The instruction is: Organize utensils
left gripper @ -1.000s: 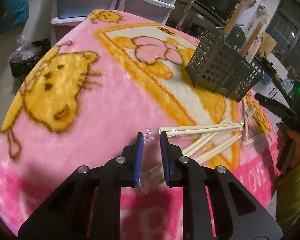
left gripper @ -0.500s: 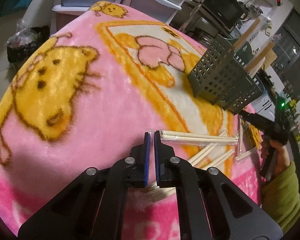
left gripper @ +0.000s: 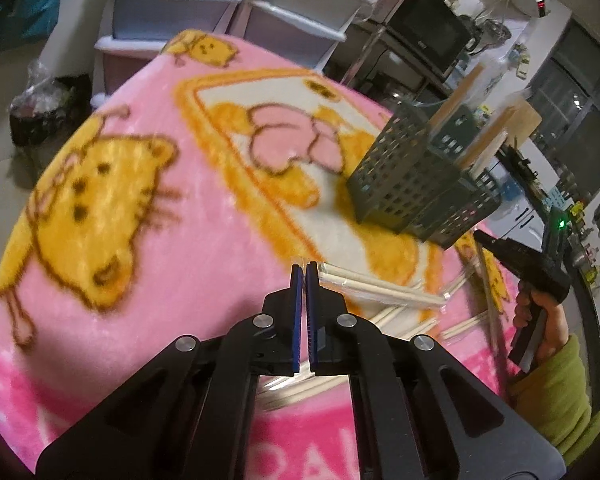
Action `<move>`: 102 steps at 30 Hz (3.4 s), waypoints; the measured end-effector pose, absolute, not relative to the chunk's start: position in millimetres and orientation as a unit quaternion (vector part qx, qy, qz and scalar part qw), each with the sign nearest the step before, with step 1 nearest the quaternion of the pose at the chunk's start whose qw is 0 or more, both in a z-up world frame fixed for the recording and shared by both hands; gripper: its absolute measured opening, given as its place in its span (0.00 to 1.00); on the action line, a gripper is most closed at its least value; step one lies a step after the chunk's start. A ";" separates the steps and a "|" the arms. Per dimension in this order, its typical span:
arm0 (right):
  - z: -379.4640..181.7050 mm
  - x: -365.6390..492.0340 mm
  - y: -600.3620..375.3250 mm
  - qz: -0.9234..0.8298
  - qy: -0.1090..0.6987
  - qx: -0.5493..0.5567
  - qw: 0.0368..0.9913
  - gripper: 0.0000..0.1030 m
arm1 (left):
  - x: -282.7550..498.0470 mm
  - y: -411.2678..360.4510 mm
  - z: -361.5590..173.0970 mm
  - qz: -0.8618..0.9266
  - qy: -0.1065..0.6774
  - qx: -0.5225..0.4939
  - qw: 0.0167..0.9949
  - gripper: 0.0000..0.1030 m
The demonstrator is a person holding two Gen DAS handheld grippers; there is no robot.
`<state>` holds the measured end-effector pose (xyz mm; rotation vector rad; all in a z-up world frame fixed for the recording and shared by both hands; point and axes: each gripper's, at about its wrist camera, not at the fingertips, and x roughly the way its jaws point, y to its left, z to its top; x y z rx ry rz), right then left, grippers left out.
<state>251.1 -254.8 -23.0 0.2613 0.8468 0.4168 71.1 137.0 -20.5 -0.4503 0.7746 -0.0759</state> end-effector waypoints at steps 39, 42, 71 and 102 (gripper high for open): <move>124.6 157.3 -262.2 0.256 0.193 0.084 0.943 0.05 | 103.1 9.8 121.5 -0.174 0.248 -0.099 0.948 0.01; 128.2 159.0 -262.0 0.255 0.185 0.084 0.945 0.05 | 103.3 5.3 129.1 -0.179 0.240 -0.095 0.949 0.01; 194.3 178.5 -225.9 0.272 0.081 0.068 0.957 0.05 | 136.2 -2.7 210.8 -0.160 0.155 -0.085 0.971 0.01; 168.4 247.1 -172.8 0.263 0.027 0.031 0.964 0.05 | 180.2 6.2 175.2 -0.127 0.183 -0.090 0.971 0.01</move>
